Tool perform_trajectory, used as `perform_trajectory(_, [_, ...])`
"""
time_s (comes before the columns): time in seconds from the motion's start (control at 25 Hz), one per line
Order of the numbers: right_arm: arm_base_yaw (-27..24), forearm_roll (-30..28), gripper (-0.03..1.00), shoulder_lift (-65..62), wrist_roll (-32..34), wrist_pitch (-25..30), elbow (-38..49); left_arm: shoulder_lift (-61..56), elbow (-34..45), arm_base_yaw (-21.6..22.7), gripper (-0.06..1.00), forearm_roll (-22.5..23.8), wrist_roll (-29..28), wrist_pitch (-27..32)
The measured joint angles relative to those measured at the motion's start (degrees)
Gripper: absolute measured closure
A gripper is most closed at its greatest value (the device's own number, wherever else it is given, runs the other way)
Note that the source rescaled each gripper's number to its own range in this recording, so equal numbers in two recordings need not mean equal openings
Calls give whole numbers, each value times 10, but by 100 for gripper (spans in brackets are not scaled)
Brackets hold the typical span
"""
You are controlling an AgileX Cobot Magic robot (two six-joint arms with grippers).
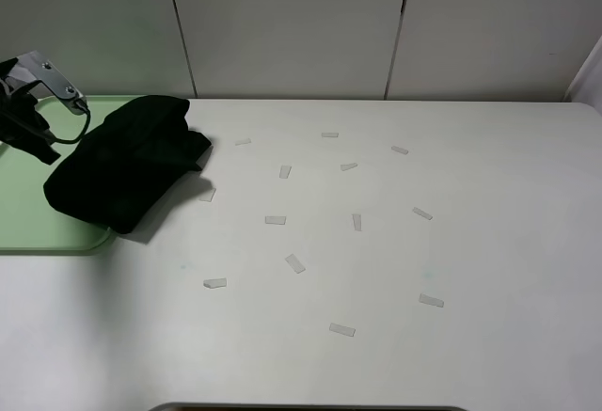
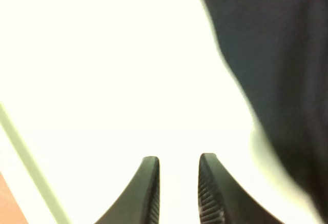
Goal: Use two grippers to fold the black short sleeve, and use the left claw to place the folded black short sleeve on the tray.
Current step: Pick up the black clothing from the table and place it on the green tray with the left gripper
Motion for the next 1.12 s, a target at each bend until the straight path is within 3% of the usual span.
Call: perform_trajectory(1.12, [0, 0, -3, 0, 0, 0, 0, 0, 0, 13, 78, -7, -24, -8])
